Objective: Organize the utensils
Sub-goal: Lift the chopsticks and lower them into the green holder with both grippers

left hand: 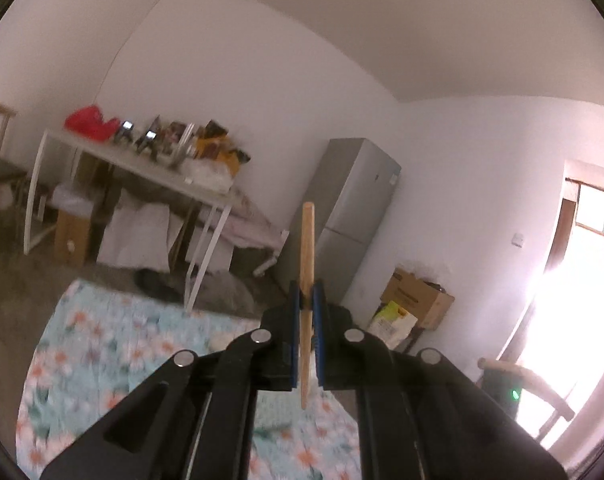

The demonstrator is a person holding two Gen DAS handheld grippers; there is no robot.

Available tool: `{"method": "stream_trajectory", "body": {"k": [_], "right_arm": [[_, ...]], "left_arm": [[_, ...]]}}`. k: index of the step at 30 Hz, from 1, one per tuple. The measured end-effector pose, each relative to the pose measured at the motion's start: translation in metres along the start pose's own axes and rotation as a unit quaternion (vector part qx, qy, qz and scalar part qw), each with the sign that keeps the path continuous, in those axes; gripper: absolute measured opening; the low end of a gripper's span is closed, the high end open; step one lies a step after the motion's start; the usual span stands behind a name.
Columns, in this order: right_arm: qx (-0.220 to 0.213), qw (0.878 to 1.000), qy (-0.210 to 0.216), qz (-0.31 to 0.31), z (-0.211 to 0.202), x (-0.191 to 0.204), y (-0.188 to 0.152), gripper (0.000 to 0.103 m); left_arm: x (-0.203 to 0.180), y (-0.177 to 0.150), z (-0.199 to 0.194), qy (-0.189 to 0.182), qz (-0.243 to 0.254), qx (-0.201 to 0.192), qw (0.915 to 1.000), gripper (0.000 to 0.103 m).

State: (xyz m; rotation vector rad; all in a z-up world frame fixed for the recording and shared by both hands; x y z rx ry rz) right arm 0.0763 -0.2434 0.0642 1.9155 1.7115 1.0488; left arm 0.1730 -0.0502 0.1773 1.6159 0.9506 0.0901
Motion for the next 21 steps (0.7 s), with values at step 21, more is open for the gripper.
{"method": "stream_trajectory", "body": {"k": [21], "right_arm": [[-0.011,1.0,-0.002,0.01,-0.013,-0.014,0.001,0.004]], "left_arm": [[0.01,-0.008,0.126,0.122,0.072,0.057,0.9884,0.018]]}}
Point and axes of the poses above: each gripper's, at about its wrist camera, not at the fingertips, and z roughly the way its jaws point, x to its left, y to its top, the point moved 5 cm from there along z, roughly the way its jaws point, and after that the axes turned 15 degrees about x, right-handed, at the moved point
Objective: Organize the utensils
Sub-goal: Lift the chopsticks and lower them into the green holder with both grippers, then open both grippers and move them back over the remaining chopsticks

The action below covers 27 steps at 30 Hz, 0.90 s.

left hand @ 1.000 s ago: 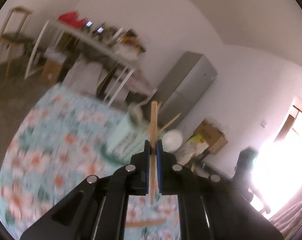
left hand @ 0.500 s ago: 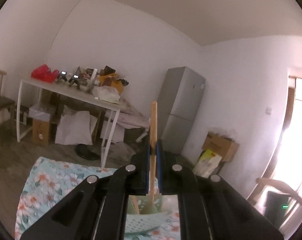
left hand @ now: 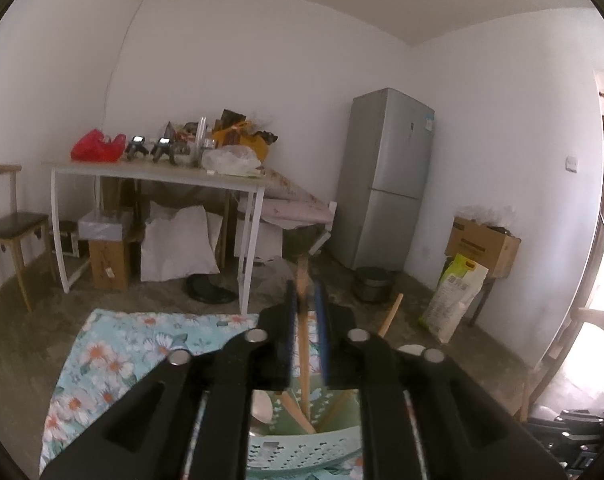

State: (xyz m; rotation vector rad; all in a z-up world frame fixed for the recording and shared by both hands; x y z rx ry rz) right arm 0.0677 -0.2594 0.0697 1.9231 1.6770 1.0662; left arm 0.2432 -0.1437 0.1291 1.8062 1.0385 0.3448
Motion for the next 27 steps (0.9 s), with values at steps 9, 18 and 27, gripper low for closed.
{"method": "stream_trajectory", "body": {"k": [9,18,27], "right_arm": [[-0.011,1.0,0.004,0.001,-0.004,-0.001,0.01,0.004],[-0.067,0.997,0.021,-0.031,-0.015,0.009,0.061,0.004],[-0.115,0.991,0.045,-0.056,-0.011,0.026,0.121,0.004]], "left_arm": [[0.004,-0.006,-0.034,0.0,-0.012,-0.017,0.9998,0.067],[0.015,-0.058,-0.071,0.025,-0.023,0.029,0.999,0.095],[0.04,-0.139,-0.075,0.088,-0.085,0.134,0.9834,0.097]]}}
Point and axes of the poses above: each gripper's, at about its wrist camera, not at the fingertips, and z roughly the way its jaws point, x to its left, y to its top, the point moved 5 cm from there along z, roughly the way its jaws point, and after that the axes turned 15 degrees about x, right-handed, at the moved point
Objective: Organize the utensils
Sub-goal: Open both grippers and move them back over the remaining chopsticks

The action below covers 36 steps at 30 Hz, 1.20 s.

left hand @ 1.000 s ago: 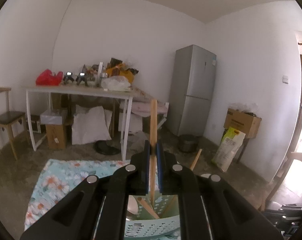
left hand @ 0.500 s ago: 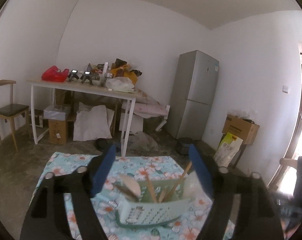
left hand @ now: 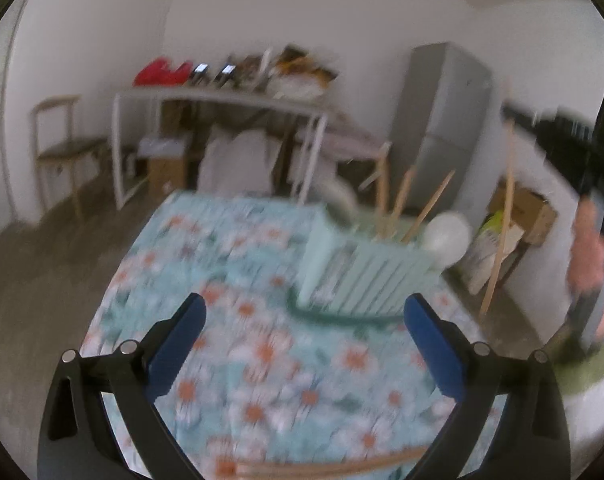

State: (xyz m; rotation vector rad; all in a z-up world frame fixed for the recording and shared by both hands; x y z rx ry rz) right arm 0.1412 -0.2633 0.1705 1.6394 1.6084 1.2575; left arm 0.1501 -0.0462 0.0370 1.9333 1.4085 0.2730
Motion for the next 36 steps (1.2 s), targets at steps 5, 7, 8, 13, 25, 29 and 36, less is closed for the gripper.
{"method": "stream_trajectory", "body": {"k": [5,7,8,13,25,29,36], "right_arm": [[-0.02,1.0,0.001,-0.013,0.009,0.005,0.027,0.004],[-0.025,0.999,-0.004,-0.021,0.016,0.006,0.032,0.004],[-0.026,0.999,-0.01,-0.025,0.022,0.007,0.034,0.004],[-0.024,0.999,-0.023,-0.035,0.046,0.005,0.033,0.004],[0.031,0.993,-0.066,-0.094,0.104,0.012,0.0,0.019],[0.034,0.991,-0.074,-0.107,0.093,0.012,-0.011,0.049],[-0.004,0.995,-0.066,-0.081,0.035,0.004,-0.006,0.056]], "left_arm": [[0.018,-0.031,0.01,0.027,-0.036,0.041,0.9982,0.097],[0.024,-0.04,0.011,0.043,-0.041,0.046,0.9971,0.097],[0.027,-0.045,0.011,0.052,-0.044,0.048,0.9965,0.097],[0.036,-0.065,0.007,0.067,-0.057,0.058,0.9944,0.097],[0.027,-0.079,0.007,0.06,-0.05,0.065,0.9948,0.097],[0.026,-0.08,0.009,0.046,-0.052,0.064,0.9955,0.097],[0.029,-0.08,0.012,0.042,-0.054,0.063,0.9956,0.097]]}}
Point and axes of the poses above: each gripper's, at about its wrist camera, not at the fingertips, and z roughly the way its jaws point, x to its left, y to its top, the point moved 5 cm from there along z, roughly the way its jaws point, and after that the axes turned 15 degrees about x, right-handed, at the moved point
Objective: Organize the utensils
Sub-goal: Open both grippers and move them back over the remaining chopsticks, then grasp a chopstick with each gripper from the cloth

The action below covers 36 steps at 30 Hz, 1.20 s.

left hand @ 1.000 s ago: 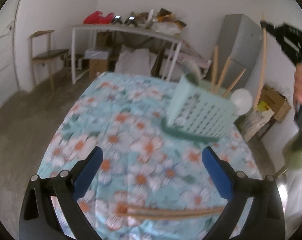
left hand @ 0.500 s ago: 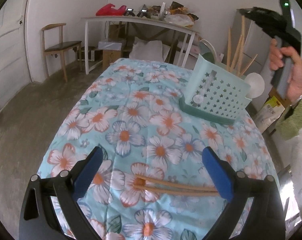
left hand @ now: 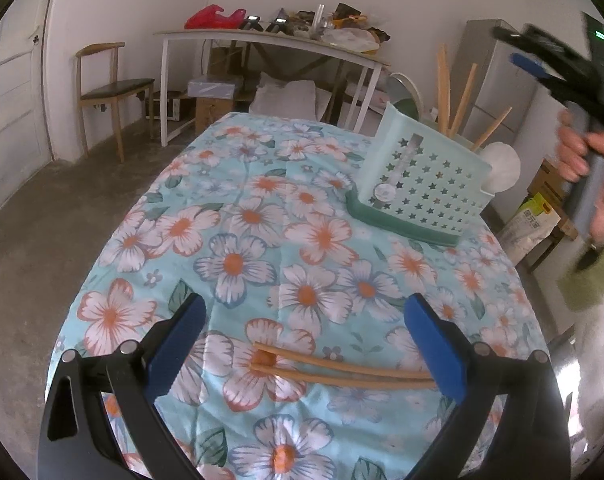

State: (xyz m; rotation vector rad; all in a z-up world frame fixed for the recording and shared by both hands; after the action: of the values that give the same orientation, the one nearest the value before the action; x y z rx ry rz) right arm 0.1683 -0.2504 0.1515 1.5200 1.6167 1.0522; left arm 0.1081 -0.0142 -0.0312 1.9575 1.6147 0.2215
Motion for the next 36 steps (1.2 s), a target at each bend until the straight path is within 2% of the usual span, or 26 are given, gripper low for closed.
{"method": "stream_trajectory", "body": {"k": [3,6,10,12,14,17,20,23,25,28,30,32,34,36], "right_arm": [[0.002,1.0,0.021,0.012,-0.024,-0.003,-0.008,0.057],[0.028,0.998,0.054,0.019,-0.038,0.002,-0.031,0.057],[0.111,0.989,0.09,0.032,-0.034,0.012,-0.086,0.057],[0.182,0.976,0.114,0.044,-0.019,0.021,-0.128,0.056],[0.239,0.962,0.12,0.049,-0.004,0.029,-0.164,0.049],[0.297,0.943,0.135,0.064,0.009,0.037,-0.2,0.044],[0.333,0.927,0.146,0.089,0.018,0.042,-0.225,0.041],[0.35,0.919,0.153,0.099,0.022,0.047,-0.238,0.04],[0.362,0.915,0.154,0.092,0.026,0.052,-0.244,0.038],[0.374,0.911,0.155,0.077,0.03,0.058,-0.252,0.035],[0.381,0.908,0.159,0.073,0.033,0.057,-0.258,0.031],[0.385,0.906,0.162,0.071,0.033,0.057,-0.26,0.024],[0.385,0.906,0.163,0.068,0.032,0.057,-0.258,0.02],[0.38,0.907,0.17,0.062,0.031,0.058,-0.253,0.02]], "left_arm": [[-0.001,0.0,0.001,-0.014,0.01,-0.001,0.9999,0.097],[-0.004,-0.002,-0.001,-0.037,0.026,-0.005,0.999,0.097],[-0.014,-0.01,0.004,-0.059,0.061,0.023,0.9961,0.097],[-0.018,-0.016,0.006,-0.069,0.074,0.038,0.9941,0.097],[-0.022,-0.024,0.01,-0.084,0.084,0.055,0.9914,0.097],[-0.025,-0.032,0.017,-0.11,0.078,0.083,0.9874,0.094],[-0.023,-0.037,0.026,-0.14,0.05,0.11,0.9828,0.083],[-0.016,-0.041,0.039,-0.178,0.0,0.141,0.9739,0.069],[-0.007,-0.043,0.049,-0.205,-0.051,0.158,0.9646,0.063],[0.005,-0.041,0.053,-0.238,-0.106,0.16,0.952,0.055],[0.015,-0.039,0.058,-0.263,-0.152,0.163,0.9385,0.049],[0.023,-0.04,0.064,-0.278,-0.193,0.166,0.9263,0.038],[0.027,-0.04,0.067,-0.275,-0.211,0.169,0.9229,0.029],[0.028,-0.041,0.068,-0.267,-0.214,0.17,0.9243,0.021]]}}
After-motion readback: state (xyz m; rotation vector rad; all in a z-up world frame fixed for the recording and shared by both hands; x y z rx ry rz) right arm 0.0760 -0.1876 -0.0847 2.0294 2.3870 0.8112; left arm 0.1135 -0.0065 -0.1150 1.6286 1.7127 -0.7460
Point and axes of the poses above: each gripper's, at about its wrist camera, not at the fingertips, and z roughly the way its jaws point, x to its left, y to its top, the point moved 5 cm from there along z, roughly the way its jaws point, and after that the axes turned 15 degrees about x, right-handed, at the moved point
